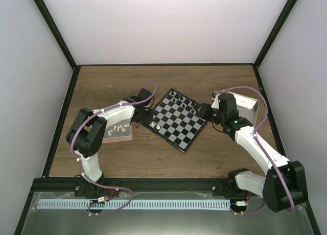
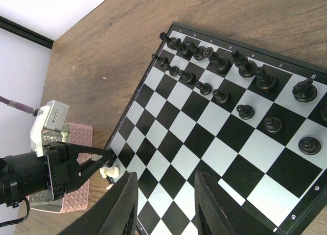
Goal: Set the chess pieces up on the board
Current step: Place the chess piece on the chessboard.
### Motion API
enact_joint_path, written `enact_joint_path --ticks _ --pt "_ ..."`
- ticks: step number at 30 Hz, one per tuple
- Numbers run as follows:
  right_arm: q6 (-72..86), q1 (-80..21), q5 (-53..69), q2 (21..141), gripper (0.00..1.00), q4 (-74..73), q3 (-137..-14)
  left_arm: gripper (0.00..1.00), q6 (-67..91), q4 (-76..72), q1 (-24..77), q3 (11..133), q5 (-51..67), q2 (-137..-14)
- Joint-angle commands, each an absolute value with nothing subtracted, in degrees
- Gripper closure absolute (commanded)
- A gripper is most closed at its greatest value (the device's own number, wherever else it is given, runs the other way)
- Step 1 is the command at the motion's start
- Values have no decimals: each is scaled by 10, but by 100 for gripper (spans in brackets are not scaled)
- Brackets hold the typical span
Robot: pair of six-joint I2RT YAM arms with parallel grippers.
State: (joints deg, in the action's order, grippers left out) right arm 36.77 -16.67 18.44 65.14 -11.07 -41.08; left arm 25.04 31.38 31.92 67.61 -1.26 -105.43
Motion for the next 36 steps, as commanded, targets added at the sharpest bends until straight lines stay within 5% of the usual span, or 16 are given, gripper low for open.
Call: enact_joint_path --ticks 1,12,25,36 --pt "367 -172 188 642 68 -106 -410 70 243 312 319 688 15 -1037" --pt "368 -171 187 637 68 -109 -408 73 246 312 319 688 17 -1033" --pt "368 -171 187 632 68 -111 -409 59 288 318 308 689 -56 -940" --pt "370 -171 190 637 68 -106 -408 52 394 252 183 534 -115 -823"
